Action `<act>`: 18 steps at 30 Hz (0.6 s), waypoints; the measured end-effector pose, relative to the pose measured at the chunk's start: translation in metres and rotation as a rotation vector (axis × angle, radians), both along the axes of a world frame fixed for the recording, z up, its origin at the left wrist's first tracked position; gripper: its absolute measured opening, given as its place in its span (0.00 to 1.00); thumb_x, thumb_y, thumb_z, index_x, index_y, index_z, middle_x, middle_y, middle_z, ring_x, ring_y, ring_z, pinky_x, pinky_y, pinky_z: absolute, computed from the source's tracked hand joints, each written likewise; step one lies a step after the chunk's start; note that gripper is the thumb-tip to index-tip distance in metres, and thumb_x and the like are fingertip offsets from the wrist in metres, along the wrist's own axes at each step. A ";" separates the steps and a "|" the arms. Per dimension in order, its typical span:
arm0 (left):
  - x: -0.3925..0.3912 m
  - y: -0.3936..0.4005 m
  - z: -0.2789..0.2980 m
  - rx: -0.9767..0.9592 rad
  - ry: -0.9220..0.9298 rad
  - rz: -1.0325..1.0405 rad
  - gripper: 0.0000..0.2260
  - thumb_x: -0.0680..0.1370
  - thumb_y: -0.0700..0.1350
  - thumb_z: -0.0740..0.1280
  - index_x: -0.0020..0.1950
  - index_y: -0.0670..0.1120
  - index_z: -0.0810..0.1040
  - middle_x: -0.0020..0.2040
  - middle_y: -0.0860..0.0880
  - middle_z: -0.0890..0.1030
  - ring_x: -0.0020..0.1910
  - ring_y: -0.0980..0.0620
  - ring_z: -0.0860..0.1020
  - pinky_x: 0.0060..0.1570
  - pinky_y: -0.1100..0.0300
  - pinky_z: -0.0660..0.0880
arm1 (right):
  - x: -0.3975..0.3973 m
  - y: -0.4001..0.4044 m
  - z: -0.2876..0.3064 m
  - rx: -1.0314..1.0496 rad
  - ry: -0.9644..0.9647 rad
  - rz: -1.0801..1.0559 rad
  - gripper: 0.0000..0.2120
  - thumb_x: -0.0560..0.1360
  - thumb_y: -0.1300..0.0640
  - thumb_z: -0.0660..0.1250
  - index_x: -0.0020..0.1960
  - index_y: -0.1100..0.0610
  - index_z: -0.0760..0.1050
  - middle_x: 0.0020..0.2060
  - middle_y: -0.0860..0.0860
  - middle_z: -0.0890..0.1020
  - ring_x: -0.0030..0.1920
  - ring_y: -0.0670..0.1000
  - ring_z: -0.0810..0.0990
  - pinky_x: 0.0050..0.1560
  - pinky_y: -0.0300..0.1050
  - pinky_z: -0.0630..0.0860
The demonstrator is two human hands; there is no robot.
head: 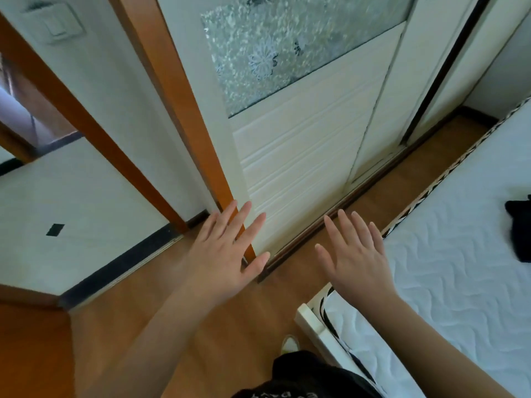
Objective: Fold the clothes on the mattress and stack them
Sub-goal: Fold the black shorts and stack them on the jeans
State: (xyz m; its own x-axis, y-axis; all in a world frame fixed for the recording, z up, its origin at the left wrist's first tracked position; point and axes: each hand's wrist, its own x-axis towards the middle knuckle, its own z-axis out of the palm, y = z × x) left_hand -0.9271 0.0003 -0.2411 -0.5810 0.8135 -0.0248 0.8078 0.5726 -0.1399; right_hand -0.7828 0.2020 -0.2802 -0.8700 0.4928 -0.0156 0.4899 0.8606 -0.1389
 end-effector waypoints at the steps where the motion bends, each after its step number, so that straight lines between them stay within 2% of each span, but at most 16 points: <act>1: -0.013 0.012 0.000 -0.009 0.002 -0.022 0.31 0.79 0.69 0.43 0.79 0.56 0.54 0.79 0.49 0.56 0.79 0.46 0.51 0.74 0.46 0.48 | -0.010 0.009 -0.001 0.003 0.002 -0.026 0.35 0.77 0.35 0.33 0.80 0.47 0.52 0.79 0.50 0.55 0.79 0.53 0.47 0.78 0.54 0.40; 3: -0.036 0.034 -0.001 -0.011 0.004 -0.071 0.31 0.79 0.69 0.43 0.80 0.57 0.52 0.80 0.49 0.54 0.79 0.47 0.48 0.75 0.46 0.46 | -0.027 0.025 -0.002 0.013 -0.007 -0.070 0.34 0.78 0.36 0.36 0.79 0.48 0.55 0.78 0.51 0.57 0.79 0.54 0.49 0.77 0.54 0.41; 8: -0.082 0.086 -0.001 0.008 0.012 -0.223 0.31 0.80 0.67 0.47 0.80 0.54 0.55 0.80 0.48 0.56 0.79 0.46 0.50 0.76 0.48 0.43 | -0.054 0.050 -0.005 0.008 0.012 -0.175 0.32 0.79 0.38 0.42 0.78 0.50 0.60 0.77 0.53 0.63 0.78 0.55 0.55 0.77 0.56 0.47; 11: -0.107 0.114 -0.004 0.011 0.001 -0.307 0.30 0.81 0.66 0.45 0.80 0.53 0.54 0.80 0.48 0.55 0.79 0.47 0.49 0.76 0.49 0.44 | -0.065 0.059 -0.013 0.017 0.008 -0.255 0.31 0.80 0.38 0.45 0.77 0.51 0.62 0.76 0.53 0.64 0.78 0.56 0.56 0.77 0.56 0.49; 18: -0.154 0.159 -0.015 -0.006 -0.057 -0.491 0.32 0.79 0.67 0.37 0.80 0.55 0.47 0.81 0.50 0.46 0.79 0.49 0.41 0.77 0.44 0.46 | -0.094 0.073 -0.029 0.031 -0.024 -0.417 0.30 0.81 0.37 0.42 0.78 0.49 0.60 0.77 0.52 0.63 0.78 0.55 0.55 0.77 0.57 0.49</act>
State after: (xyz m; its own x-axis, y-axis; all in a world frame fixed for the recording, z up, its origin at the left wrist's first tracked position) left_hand -1.0811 0.1597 -0.2565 -0.1263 0.9907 -0.0505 0.9885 0.1214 -0.0901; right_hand -0.8771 0.2746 -0.3091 -0.5956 0.8032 -0.0131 0.8000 0.5916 -0.0998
